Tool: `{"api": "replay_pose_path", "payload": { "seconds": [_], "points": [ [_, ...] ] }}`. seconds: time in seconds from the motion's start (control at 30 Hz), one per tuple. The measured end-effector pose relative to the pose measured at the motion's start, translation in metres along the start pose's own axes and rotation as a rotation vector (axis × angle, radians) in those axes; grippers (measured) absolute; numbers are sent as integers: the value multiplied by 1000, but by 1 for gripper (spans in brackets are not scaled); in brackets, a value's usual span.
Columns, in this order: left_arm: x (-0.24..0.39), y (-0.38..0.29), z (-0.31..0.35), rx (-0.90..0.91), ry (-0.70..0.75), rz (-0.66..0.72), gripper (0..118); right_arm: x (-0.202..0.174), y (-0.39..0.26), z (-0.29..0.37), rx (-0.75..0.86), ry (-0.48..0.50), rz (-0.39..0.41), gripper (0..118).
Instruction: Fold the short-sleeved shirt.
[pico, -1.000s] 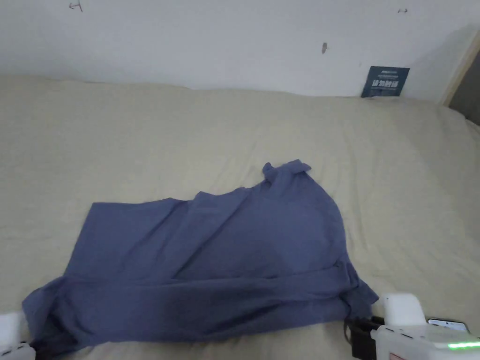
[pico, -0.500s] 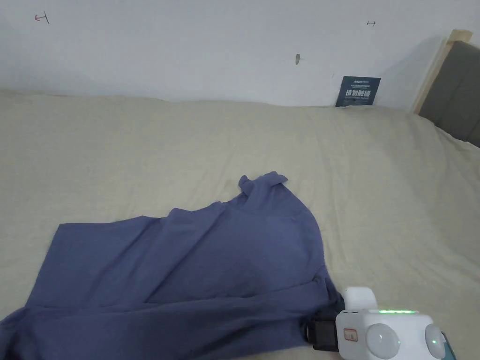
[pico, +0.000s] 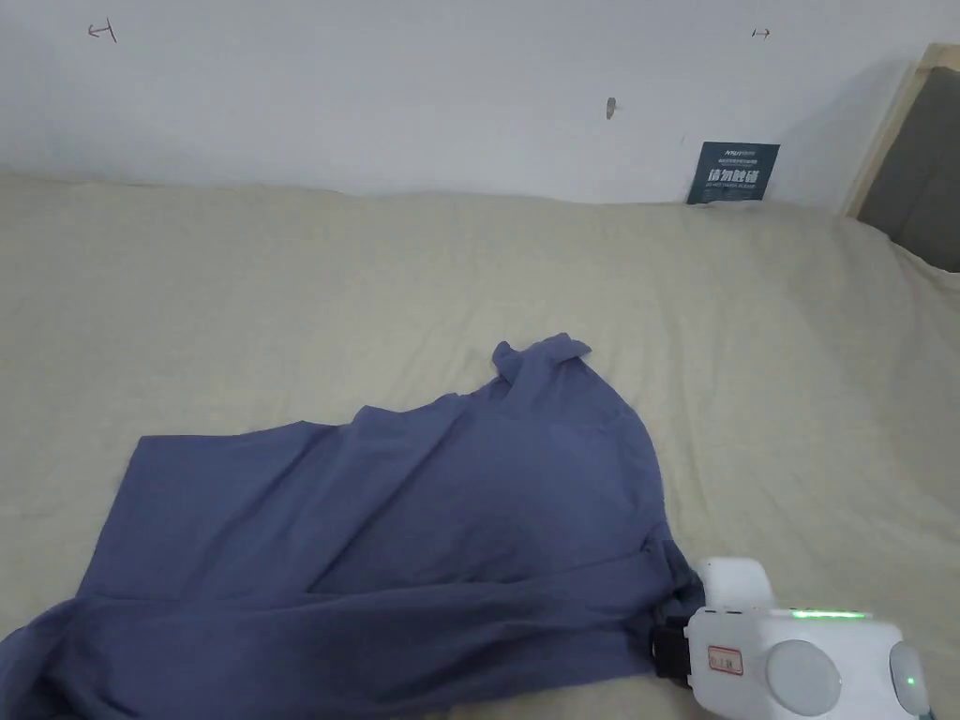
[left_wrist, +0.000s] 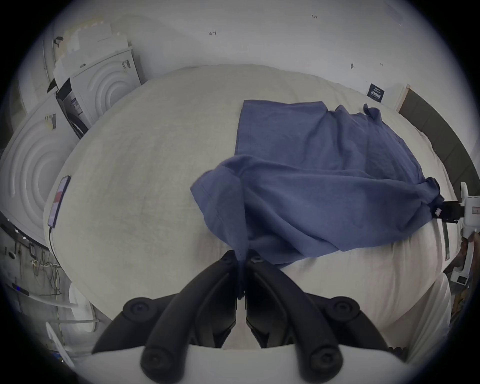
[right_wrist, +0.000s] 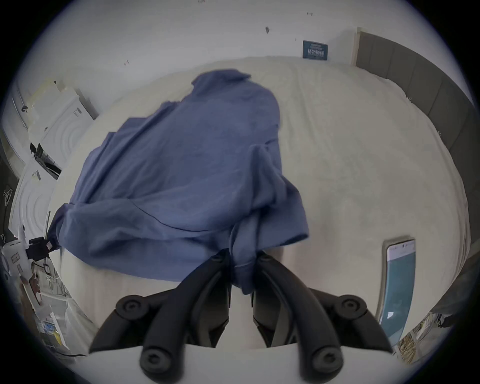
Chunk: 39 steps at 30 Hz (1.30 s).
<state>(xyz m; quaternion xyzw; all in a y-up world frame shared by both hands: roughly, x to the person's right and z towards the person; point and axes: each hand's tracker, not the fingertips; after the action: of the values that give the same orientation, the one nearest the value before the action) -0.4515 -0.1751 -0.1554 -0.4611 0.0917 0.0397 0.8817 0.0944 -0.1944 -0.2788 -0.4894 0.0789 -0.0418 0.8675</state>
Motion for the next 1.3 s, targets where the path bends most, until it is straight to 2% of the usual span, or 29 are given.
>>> {"api": "replay_pose_path", "payload": {
  "seconds": [0.07, 0.2, 0.33, 0.37, 0.47, 0.5, 0.6, 0.63, 0.67, 0.87, 0.97, 1.0, 1.03, 1.07, 1.1, 1.13, 1.17, 1.27, 1.3],
  "points": [
    [19, -5, 15, 9, -3, -7, 4, -1, 2, 7, 13, 6, 11, 19],
    [17, 3, 29, 36, 4, -10, 4, -3, 4, 29, 66, 18, 17, 19],
    [14, 8, 42, 57, 7, -33, 4, -23, 0, 62, 83, 46, -2, 18],
    [14, 7, 46, 62, 13, -41, 4, -12, 2, 70, 95, 42, -6, 19],
    [11, 4, 56, 65, 30, -73, 4, -16, -5, 90, 104, 41, 7, 19],
    [9, 1, 60, 64, 26, -80, 4, 0, -8, 98, 103, 28, 8, 19],
    [3, -10, 69, 59, 15, -87, 4, 6, -25, 112, 84, 19, 2, 19],
    [1, -15, 72, 53, 13, -90, 4, 25, -34, 116, 70, 11, 7, 19],
    [0, -21, 74, 48, 3, -94, 4, 27, -40, 117, 52, 9, 17, 19],
    [8, -60, 70, -34, 2, -171, 4, 25, -90, 116, -62, -17, 50, 19],
    [5, -66, 63, -52, -10, -136, 5, 31, -103, 106, -91, -29, 69, 19],
    [4, -67, 63, -47, -7, -127, 7, 30, -105, 104, -98, -30, 70, 22],
    [4, -67, 64, -37, -8, -121, 20, 32, -103, 105, -87, -24, 62, 41],
    [4, -66, 64, -27, -2, -123, 41, 31, -102, 105, -78, -25, 49, 67],
    [6, -64, 64, -19, 19, -128, 69, 30, -101, 104, -76, -44, 43, 95],
    [6, -63, 64, -19, 41, -138, 100, 29, -101, 103, -77, -54, 44, 111],
    [5, -62, 64, -24, 48, -146, 104, 40, -100, 102, -76, -54, 46, 111],
    [2, -56, 77, 26, 31, -112, 101, 41, -95, 116, -25, -52, 39, 111],
    [2, -54, 81, 44, 23, -86, 101, 58, -95, 115, -9, -63, 34, 111]
  ]
}}
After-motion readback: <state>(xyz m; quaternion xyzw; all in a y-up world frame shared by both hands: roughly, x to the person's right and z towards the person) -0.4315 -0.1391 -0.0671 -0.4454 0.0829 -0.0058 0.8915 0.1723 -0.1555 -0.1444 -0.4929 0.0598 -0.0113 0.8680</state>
